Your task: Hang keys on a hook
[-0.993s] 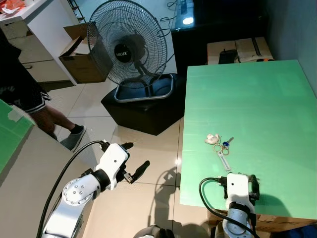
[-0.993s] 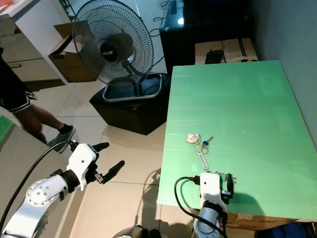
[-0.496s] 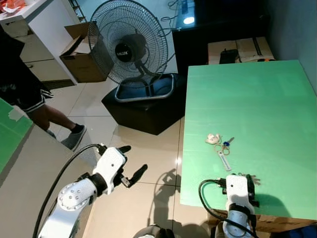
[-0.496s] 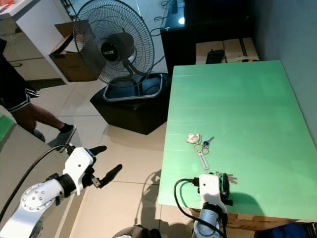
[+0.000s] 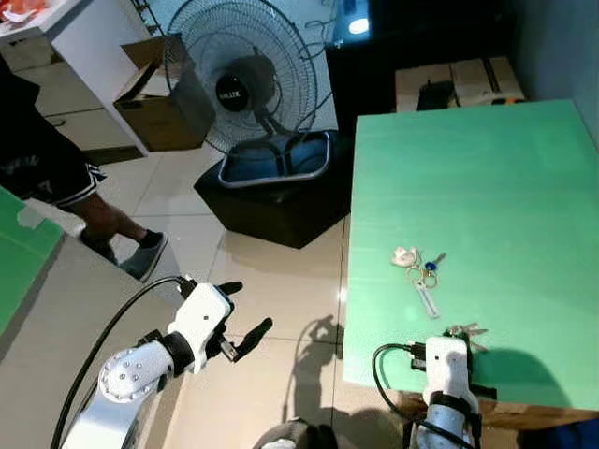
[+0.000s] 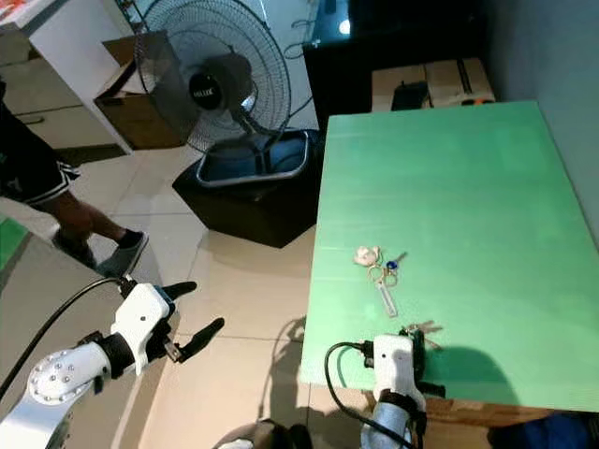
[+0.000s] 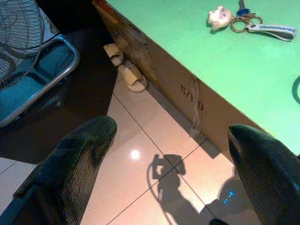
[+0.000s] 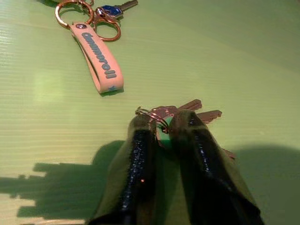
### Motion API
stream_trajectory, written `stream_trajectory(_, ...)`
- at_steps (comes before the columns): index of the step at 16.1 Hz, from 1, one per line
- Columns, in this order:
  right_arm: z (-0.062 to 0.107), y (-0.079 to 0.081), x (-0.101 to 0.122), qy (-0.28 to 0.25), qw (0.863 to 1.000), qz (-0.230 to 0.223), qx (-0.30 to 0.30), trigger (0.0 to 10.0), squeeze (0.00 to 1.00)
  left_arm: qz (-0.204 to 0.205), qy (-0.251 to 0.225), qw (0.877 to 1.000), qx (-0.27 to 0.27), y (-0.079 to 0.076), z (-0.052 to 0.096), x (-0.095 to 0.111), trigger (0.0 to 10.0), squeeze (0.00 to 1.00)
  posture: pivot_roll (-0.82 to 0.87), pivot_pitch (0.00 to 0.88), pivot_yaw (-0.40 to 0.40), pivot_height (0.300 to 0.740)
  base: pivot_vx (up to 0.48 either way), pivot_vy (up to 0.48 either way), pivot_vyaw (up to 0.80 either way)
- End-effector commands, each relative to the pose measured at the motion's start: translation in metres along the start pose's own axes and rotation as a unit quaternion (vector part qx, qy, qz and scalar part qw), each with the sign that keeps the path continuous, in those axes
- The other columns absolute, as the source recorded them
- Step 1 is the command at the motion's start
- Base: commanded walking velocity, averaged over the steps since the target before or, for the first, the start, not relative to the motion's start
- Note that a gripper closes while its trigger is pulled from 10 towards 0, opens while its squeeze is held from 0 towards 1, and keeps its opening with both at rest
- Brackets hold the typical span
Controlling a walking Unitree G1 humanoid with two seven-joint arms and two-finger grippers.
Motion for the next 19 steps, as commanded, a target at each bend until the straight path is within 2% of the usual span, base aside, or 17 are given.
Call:
stream_trajectory(1, 0.009, 0.010, -0.002, 0.010, 1.000, -0.003, 0.016, 0.0, 0.00, -0.004, 0.005, 1.000, 0.003, 0.004, 0.004, 0.002, 10.0, 0.00, -0.05, 0.151, 0.291, 0.722, 0.000, 0.000, 0.00)
stream_trajectory(5, 0.012, 0.004, 0.000, 0.002, 1.000, -0.009, 0.007, 0.0, 0.00, -0.003, 0.005, 1.000, -0.001, 0.004, 0.000, 0.002, 10.0, 0.00, -0.06, 0.156, 0.289, 0.722, 0.000, 0.000, 0.00)
stream_trajectory(7, 0.011, 0.001, 0.009, -0.021, 1.000, -0.008, 0.004, 0.0, 0.00, -0.002, 0.003, 1.000, 0.000, 0.003, -0.003, 0.002, 10.0, 0.00, -0.07, 0.146, 0.283, 0.722, 0.000, 0.000, 0.00)
stream_trajectory(9, 0.008, -0.004, 0.027, -0.059, 0.998, -0.005, -0.001, 0.0, 0.00, 0.001, -0.011, 1.000, 0.001, 0.002, -0.013, 0.006, 10.0, 0.00, -0.09, 0.126, 0.271, 0.722, 0.000, 0.000, 0.00)
stream_trajectory(10, 0.005, -0.010, 0.044, -0.091, 0.996, -0.009, -0.004, 0.0, 0.00, 0.004, -0.022, 1.000, 0.006, 0.003, -0.021, 0.009, 10.0, 0.00, -0.10, 0.104, 0.258, 0.722, 0.000, 0.000, 0.00)
stream_trajectory(12, 0.001, -0.013, 0.056, -0.111, 0.994, -0.012, -0.005, 0.0, 0.00, 0.006, -0.029, 1.000, 0.010, 0.002, -0.029, 0.011, 10.0, 0.00, -0.11, 0.078, 0.245, 0.722, 0.000, 0.000, 0.00)
stream_trajectory(15, -0.015, -0.029, 0.074, -0.125, 0.991, -0.052, -0.006, 0.0, 0.00, 0.007, -0.058, 0.998, 0.037, 0.007, -0.049, 0.020, 10.0, 0.00, -0.12, 0.000, 0.194, 0.722, 0.000, 0.000, 0.00)
stream_trajectory(17, -0.023, -0.032, 0.102, -0.174, 0.979, -0.094, 0.043, 0.0, 0.00, 0.016, -0.074, 0.995, 0.063, 0.015, -0.062, 0.028, 10.0, 0.00, -0.12, 0.000, 0.168, 0.722, 0.000, 0.000, 0.00)
stream_trajectory(19, -0.035, -0.037, 0.120, -0.191, 0.973, -0.111, 0.064, 0.0, 0.00, 0.030, -0.082, 0.993, 0.080, 0.025, -0.074, 0.034, 10.0, 0.00, -0.14, 0.000, 0.153, 0.722, 0.000, 0.000, 0.00)
Point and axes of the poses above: a point about 5 cm out from each wrist's last joint towards the gripper, its own z axis pointing back from the gripper into the wrist, its own x axis along the axis of the wrist's last joint, y = z × x, the point moved 3 cm from there along -z, pointing out of the wrist towards the gripper, and after that the axes turned 13 degrees about z, right-handed, at the moved point
